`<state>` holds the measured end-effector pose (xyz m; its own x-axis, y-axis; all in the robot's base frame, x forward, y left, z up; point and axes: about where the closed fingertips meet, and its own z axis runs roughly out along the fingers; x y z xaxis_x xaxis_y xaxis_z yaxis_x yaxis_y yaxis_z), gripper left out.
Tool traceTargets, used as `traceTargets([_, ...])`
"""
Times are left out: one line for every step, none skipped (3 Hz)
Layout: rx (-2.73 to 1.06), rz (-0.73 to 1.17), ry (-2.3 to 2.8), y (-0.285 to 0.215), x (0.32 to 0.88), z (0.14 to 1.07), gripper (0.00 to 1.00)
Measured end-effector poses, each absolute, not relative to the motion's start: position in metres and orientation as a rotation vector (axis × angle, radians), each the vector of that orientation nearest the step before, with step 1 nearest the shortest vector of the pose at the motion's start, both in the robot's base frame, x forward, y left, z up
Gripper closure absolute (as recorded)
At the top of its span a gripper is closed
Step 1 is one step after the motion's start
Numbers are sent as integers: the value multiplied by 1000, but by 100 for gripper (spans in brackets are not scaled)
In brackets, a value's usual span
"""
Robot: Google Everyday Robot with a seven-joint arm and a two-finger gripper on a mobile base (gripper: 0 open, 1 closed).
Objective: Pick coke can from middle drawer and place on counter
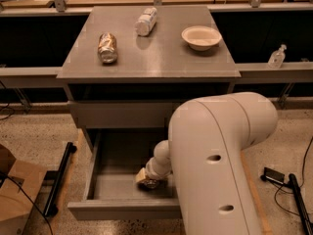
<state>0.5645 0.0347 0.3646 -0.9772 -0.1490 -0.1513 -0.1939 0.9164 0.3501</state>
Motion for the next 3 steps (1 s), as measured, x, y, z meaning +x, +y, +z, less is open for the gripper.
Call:
traceTargets([-265,558,2956,35,564,369,65])
traceTargets([-221,533,2945,20,565,383,88])
traceTargets([-259,574,2900,8,571,424,100])
